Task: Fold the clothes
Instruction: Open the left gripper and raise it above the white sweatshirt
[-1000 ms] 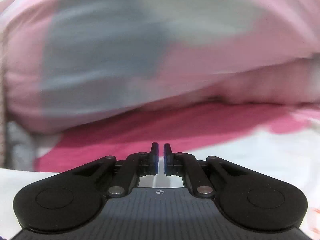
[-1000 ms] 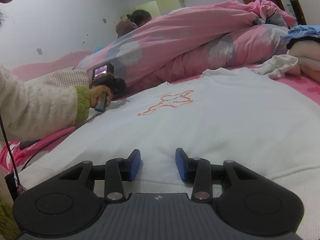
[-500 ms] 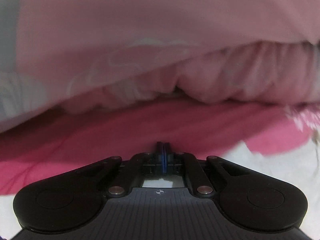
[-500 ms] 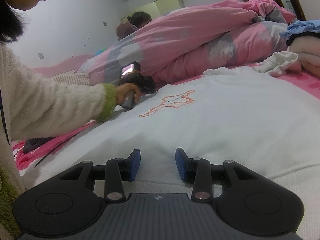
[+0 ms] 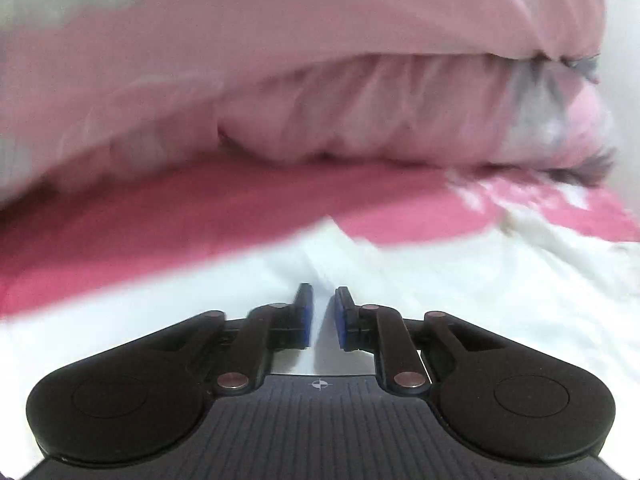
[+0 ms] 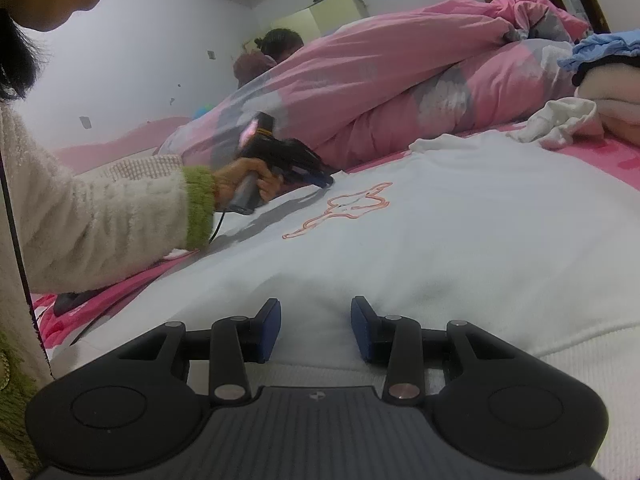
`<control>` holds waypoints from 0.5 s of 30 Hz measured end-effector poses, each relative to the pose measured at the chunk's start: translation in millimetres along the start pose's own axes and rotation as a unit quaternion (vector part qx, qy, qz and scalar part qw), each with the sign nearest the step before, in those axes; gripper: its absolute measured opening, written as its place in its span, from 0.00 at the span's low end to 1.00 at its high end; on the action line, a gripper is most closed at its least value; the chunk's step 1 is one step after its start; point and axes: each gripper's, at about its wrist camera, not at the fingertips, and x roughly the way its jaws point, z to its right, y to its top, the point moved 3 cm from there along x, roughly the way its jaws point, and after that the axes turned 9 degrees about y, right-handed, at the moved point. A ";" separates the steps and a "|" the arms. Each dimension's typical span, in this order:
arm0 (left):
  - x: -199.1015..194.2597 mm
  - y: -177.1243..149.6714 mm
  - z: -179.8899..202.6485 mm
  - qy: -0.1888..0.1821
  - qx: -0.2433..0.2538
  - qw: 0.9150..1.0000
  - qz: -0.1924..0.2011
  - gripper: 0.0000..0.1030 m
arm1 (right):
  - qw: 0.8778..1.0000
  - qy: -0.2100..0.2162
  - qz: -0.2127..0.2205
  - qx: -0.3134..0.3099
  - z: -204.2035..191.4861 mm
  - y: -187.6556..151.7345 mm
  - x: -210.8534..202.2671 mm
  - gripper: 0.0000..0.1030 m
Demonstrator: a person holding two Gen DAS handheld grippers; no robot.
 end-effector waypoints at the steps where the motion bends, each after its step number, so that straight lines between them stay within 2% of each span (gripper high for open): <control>1: 8.2 2.1 -4.5 0.021 -0.008 1.000 0.011 0.13 | 1.000 -0.001 0.000 0.000 -0.4 0.1 0.3 0.40; 4: 17.3 11.1 -25.7 0.052 -0.072 0.996 0.010 0.11 | 1.000 -0.001 0.000 -0.001 -1.3 -0.2 0.5 0.40; 6: 9.6 15.0 -39.1 0.080 -0.094 0.992 0.008 0.11 | 1.000 -0.001 0.001 -0.001 -1.5 -0.8 0.0 0.40; 7: 1.8 16.2 -46.0 0.096 -0.100 0.990 0.007 0.13 | 1.000 -0.001 0.001 -0.002 -1.5 -1.1 -0.2 0.40; 8: -6.8 17.4 -52.9 0.110 -0.106 0.988 0.006 0.20 | 1.000 0.000 0.002 -0.002 -1.6 -1.3 -0.4 0.40; 9: -21.8 18.8 -60.7 0.115 -0.107 0.988 0.012 0.25 | 1.000 0.000 0.002 -0.001 -1.6 -1.3 -0.6 0.40; 13: -96.1 26.4 -86.2 0.118 -0.100 0.988 0.025 0.30 | 1.000 -0.001 0.003 -0.004 -2.4 -1.4 -0.9 0.40; 15: -138.6 29.9 -90.8 0.114 -0.087 0.989 0.029 0.37 | 1.000 0.000 0.005 -0.004 -2.2 -1.0 -0.9 0.40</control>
